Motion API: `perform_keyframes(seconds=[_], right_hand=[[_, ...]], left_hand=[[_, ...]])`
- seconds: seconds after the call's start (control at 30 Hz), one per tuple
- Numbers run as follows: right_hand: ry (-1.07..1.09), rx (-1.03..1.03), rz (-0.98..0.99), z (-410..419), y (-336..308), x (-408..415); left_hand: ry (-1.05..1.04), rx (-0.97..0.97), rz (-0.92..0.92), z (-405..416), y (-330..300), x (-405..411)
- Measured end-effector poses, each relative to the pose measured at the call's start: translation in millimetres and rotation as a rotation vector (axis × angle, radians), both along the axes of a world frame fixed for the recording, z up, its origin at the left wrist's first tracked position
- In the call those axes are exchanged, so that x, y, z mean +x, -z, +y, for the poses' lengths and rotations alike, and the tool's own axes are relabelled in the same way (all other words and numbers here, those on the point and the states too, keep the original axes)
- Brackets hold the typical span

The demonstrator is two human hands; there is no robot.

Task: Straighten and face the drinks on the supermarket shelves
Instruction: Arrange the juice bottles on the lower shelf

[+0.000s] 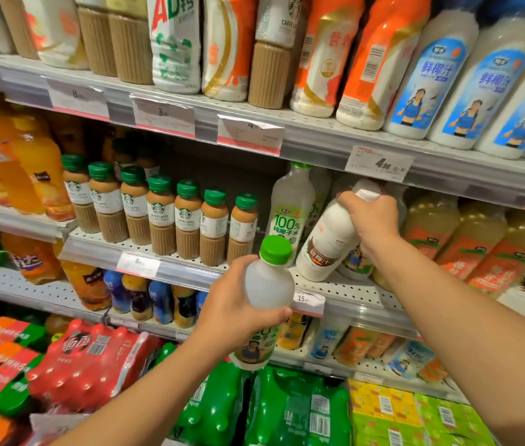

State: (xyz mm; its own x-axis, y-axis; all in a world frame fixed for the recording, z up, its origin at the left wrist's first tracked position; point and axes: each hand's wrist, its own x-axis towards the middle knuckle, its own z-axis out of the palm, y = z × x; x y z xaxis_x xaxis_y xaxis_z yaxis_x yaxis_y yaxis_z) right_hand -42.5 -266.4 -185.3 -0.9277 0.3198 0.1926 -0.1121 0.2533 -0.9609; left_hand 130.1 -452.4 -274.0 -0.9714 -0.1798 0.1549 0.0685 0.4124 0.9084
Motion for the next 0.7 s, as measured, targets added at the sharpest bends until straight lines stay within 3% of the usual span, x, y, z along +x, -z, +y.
perform_keyframes(seconds=[0.33,0.53,0.7], right_hand=[[-0.062,0.099,0.290,42,2,92],[-0.211,0.161,0.295,107,-16,138],[-0.176,0.142,0.251,148,-5,156]], left_hand=[[-0.002,0.116,0.149,19,-19,1],[0.044,0.092,0.275,42,-50,-26],[0.124,0.047,0.279,70,-54,-62]])
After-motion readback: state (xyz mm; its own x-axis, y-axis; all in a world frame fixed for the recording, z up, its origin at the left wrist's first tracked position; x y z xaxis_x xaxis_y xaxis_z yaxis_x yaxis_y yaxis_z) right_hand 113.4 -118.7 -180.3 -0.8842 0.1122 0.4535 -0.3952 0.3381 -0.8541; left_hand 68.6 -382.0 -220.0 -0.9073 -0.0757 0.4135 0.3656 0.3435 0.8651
